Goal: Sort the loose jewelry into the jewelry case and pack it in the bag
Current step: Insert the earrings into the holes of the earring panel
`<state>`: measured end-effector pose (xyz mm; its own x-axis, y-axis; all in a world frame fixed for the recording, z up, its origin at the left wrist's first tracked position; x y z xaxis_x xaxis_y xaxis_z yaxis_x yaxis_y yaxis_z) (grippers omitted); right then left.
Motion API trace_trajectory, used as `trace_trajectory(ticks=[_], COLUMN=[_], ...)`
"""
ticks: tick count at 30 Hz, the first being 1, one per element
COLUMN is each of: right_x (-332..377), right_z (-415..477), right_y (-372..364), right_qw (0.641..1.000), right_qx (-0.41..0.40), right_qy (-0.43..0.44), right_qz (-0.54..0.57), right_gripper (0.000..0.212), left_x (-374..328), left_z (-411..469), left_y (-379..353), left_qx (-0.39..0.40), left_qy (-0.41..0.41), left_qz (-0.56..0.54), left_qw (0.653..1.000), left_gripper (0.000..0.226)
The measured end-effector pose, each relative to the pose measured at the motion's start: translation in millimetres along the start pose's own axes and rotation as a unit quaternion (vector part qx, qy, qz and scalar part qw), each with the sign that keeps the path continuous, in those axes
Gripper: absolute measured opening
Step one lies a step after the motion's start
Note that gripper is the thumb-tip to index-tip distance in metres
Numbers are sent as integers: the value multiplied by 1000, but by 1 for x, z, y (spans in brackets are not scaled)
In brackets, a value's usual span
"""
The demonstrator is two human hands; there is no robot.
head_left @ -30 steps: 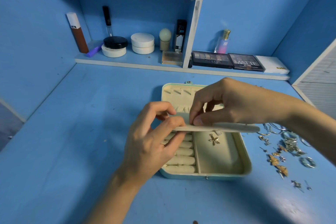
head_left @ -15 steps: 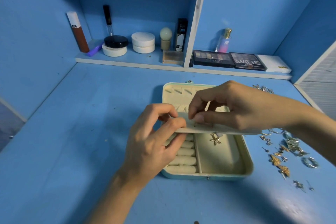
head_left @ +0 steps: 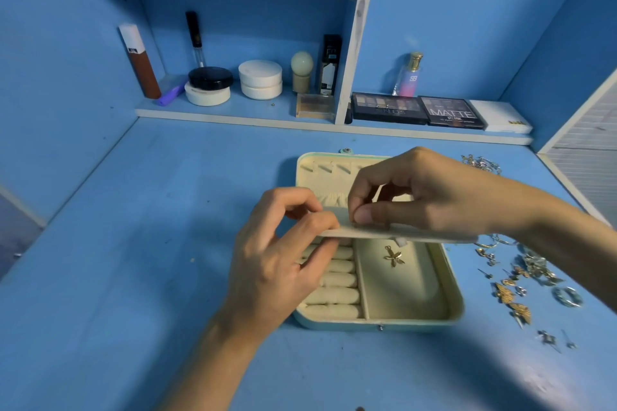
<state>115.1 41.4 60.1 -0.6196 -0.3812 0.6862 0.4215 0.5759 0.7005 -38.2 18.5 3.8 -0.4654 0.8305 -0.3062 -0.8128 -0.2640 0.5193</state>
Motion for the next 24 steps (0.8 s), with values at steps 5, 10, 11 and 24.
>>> trace_trajectory(ticks=[5, 10, 11, 24], right_x=[-13, -70, -78, -86], right_z=[0, 11, 14, 23], right_y=[15, 30, 29, 26], right_qw=[990, 972, 968, 958], right_qx=[-38, -157, -156, -159], right_qy=[-8, -116, -128, -99], right_qz=[136, -130, -147, -219], right_gripper=[10, 6, 6, 14], left_x=[0, 1, 1, 1], left_z=[0, 1, 1, 1], left_y=[0, 0, 0, 1], left_qx=[-1, -3, -3, 0], left_qy=[1, -3, -4, -3], left_qz=[4, 0, 1, -3], left_qw=[1000, 1000, 1000, 1000], left_gripper=[12, 13, 13, 9])
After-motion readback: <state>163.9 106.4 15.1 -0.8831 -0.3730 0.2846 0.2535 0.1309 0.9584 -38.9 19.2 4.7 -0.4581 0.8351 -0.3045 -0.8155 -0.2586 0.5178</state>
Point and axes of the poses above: each hand's wrist, its own z-axis towards the middle knuckle, its own y-axis out of the back of the hand, x = y × z, the point moved 5 cm from there along z, towards the middle knuckle, and after that the axes turned 11 degrees about x, right-handed, at the moved point
